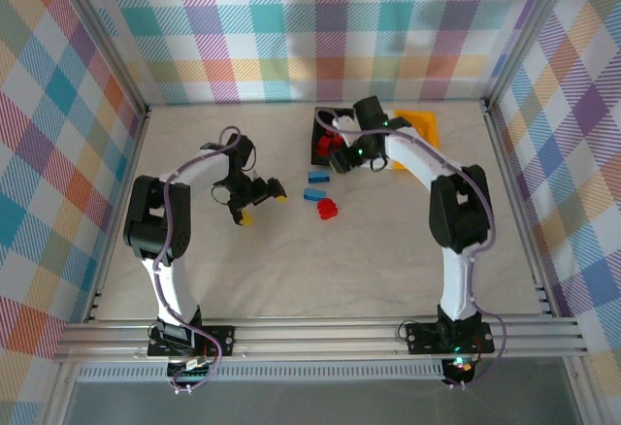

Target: Sort the legos into containers by color

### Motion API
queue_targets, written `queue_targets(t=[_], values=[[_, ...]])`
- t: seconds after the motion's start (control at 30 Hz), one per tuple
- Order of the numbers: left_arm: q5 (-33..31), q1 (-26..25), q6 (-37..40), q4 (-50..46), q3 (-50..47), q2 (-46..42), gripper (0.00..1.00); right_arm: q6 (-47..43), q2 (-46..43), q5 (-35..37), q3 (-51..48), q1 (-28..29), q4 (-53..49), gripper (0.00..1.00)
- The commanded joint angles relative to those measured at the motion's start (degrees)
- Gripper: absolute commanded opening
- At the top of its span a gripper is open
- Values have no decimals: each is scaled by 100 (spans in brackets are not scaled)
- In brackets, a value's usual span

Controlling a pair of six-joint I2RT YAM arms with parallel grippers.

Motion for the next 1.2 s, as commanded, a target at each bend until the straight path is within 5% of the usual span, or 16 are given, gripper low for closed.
queue_targets(t=[0.0, 0.13, 0.47, 0.77, 1.0, 1.17], values=[[120, 20, -7, 8, 135, 185, 100, 183, -546, -481, -1008, 314, -73, 62], [179, -12, -62, 63, 185, 265, 100, 294, -606, -505, -1600, 491, 123, 63], [83, -69, 11, -50, 133, 115, 100, 493, 79, 90, -1246, 494, 300, 62], [59, -57, 39, 10, 58, 110, 100, 720, -210, 788, -1490, 81, -6, 60], [139, -57, 44, 50, 147, 234, 100, 105, -318, -621, -1467, 76, 108, 63], [117, -61, 62, 48, 61, 176, 100, 3, 47, -757, -1050, 122, -287, 66]])
